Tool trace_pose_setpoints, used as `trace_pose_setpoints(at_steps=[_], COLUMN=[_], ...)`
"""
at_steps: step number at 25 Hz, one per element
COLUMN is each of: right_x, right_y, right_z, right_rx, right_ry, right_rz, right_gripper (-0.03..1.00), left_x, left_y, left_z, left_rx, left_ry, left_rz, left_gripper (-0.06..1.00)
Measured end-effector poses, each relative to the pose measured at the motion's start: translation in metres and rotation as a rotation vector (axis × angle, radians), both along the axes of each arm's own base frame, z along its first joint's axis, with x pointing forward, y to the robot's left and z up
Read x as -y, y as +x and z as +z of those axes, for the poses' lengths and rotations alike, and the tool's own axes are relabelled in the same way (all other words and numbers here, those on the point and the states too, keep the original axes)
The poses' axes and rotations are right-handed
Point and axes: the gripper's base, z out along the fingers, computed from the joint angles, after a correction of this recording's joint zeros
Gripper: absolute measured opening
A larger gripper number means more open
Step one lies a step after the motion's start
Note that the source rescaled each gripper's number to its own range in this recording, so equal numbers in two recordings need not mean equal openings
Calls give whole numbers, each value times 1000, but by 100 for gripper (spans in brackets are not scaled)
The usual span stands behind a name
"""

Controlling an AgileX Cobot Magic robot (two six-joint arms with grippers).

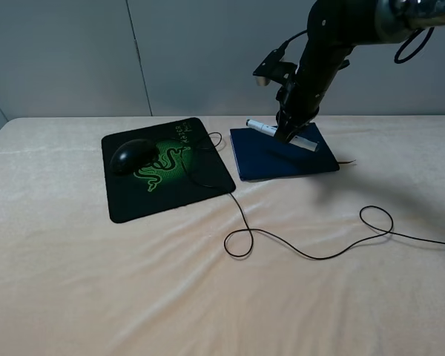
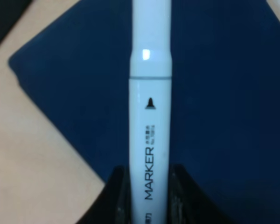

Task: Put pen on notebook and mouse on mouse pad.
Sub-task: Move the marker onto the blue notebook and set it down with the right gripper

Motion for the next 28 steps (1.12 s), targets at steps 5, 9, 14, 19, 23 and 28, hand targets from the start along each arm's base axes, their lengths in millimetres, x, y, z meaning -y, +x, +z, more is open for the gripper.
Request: trace_pose_setpoints(at_steps=[5,9,14,19,23,28], right_x=[-1,11,22,21,20,20], right_y=[16,27,32,34,35,36], right_z=[-16,-28,-39,-42,-41,-41], right_rx=[5,-2,-25,-10,3,-7], right_ry=[0,-2,-5,18,30,55], right_rz=[-11,-44,-71,-81,-102,-178], right_gripper=[0,0,0,0,1,81], left_x=[0,0,0,0,0,0], left_y=[0,0,0,0,0,0], left_z=[0,0,0,0,0,0], left_rx=[0,0,0,0,0,0], left_ry=[0,0,0,0,0,0], left_rz=[0,0,0,0,0,0], left_gripper=[99,99,99,99,99,99])
